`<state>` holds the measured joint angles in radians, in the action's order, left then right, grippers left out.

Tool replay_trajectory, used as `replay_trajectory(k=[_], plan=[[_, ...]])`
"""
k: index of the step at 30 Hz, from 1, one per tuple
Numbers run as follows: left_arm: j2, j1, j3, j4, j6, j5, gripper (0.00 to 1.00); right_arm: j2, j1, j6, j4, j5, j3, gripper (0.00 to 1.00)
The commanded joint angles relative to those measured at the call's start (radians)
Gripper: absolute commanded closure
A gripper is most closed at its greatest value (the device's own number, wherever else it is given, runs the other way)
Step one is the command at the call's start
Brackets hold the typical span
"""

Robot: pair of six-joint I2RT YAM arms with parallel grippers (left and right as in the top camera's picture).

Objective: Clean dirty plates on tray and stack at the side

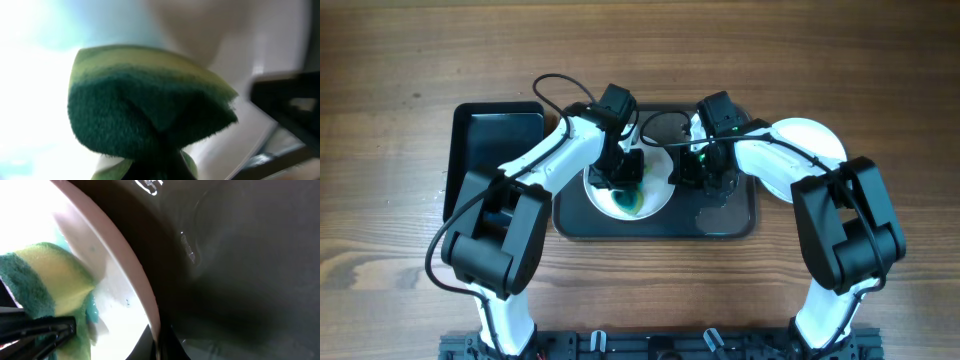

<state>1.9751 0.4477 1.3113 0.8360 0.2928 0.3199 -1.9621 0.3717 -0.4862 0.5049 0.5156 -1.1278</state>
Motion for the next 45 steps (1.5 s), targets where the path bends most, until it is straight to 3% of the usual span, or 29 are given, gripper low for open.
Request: replay_trajectory(k=[1,5,8,17,21,26,33,38,45], plan=[[0.004,-0.023,-0.012,-0.105,0.048,0.066,0.96,-0.028,-0.006,-0.013,0.004,-0.035,0.027,0.96],[0.004,-0.067,-0.004,-0.178,0.177,-0.240,0.96,-0.028,-0.006,-0.012,0.005,-0.035,0.027,0.96],[0.003,-0.105,0.060,-0.093,0.191,-0.395,0.96,-0.028,-0.006,-0.011,0.006,-0.043,0.027,0.96],[0.003,-0.157,0.315,0.254,0.190,-0.387,0.96,-0.013,-0.005,-0.010,0.013,-0.055,0.027,0.96],[0.003,-0.190,0.360,0.306,0.190,-0.346,0.96,0.069,0.002,0.016,0.063,-0.181,0.026,0.96],[0.003,-0.212,0.360,0.305,0.190,-0.335,0.96,0.223,0.039,0.042,0.168,-0.429,0.026,0.96],[0.003,-0.208,0.360,0.296,0.191,-0.335,0.96,0.476,0.161,0.041,0.306,-0.971,0.026,0.96],[0.003,-0.208,0.360,0.294,0.191,-0.335,0.96,0.536,0.275,0.046,0.330,-1.313,0.024,0.96],[0.003,-0.208,0.359,0.294,0.190,-0.335,0.96,0.538,0.523,0.236,0.253,-1.857,0.014,0.96]])
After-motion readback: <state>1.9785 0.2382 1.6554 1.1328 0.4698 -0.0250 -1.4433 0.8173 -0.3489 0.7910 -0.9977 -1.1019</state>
